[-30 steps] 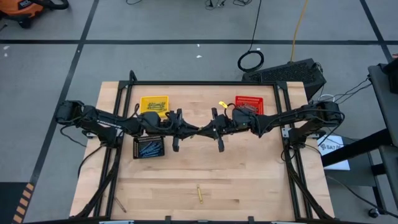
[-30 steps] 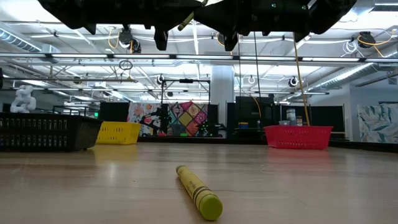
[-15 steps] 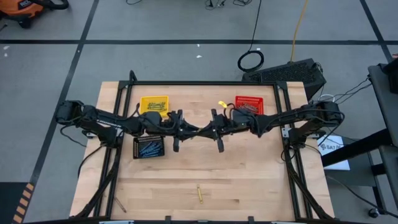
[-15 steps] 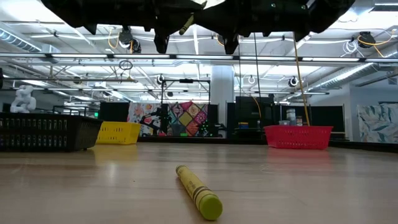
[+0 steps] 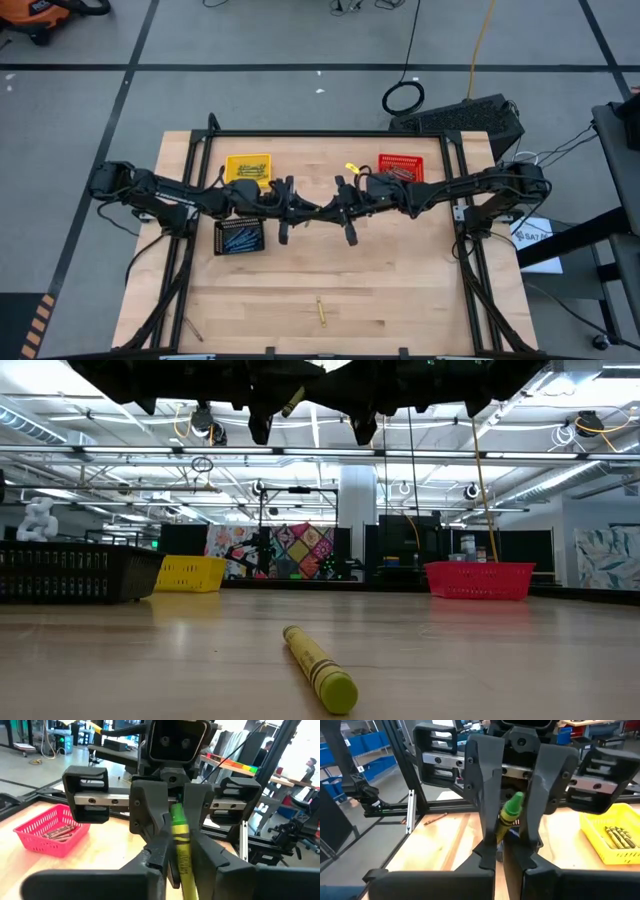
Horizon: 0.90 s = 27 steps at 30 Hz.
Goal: Sort crayons
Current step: Put the green crayon into the yellow bin
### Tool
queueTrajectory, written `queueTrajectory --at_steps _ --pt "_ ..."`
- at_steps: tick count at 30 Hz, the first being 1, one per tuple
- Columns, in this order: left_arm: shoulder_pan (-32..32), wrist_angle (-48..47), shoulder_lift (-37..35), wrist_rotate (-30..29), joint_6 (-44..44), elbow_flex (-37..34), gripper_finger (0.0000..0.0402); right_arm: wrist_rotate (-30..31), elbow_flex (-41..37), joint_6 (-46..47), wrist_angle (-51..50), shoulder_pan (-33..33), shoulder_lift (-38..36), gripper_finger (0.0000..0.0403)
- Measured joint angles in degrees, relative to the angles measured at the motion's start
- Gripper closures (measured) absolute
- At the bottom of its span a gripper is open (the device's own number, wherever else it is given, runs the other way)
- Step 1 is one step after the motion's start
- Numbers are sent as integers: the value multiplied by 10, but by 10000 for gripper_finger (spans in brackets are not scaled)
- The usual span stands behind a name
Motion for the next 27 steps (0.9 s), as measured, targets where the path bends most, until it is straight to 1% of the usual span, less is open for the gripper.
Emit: queueTrajectory --at_steps 4,6,23,27 --pt "0 0 0 0 11 0 379 1 0 -1 -4 0 1 403" --pt "0 0 0 0 13 0 392 -1 0 -1 -4 0 1 403" --pt "-1 -2 0 1 26 0 396 -1 0 -1 -4 0 1 403" --pt "0 -2 0 1 26 0 396 15 0 2 -6 0 1 393"
